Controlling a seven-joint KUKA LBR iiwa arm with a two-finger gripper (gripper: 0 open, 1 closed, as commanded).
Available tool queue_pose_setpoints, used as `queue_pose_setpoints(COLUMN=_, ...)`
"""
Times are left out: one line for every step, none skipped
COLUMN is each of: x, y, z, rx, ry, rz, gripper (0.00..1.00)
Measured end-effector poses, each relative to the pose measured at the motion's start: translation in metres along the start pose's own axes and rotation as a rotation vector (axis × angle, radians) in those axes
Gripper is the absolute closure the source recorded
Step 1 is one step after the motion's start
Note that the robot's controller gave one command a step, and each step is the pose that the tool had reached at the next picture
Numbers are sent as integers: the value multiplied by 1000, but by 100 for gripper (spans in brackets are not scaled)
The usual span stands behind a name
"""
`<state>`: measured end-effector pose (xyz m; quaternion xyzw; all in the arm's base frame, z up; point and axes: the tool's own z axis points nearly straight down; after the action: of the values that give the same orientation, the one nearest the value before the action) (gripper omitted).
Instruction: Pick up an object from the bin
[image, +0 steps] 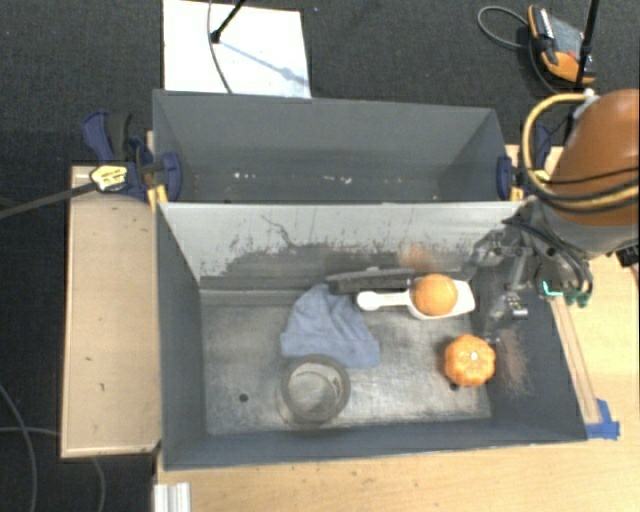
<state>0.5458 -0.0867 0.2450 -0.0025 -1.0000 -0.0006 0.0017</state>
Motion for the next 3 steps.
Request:
queue_pose_setpoints(x=-1, y=0, z=-4, rx=2, ry=-8, rz=-2, gripper=0)
queue_pose_setpoints(x=-5, y=-12, z=51, rx=3, ry=-13, rz=-25, gripper=0)
queue_pose_setpoints(x=0, y=-24, z=97, rx=2, ry=-7, rz=-173, gripper=0)
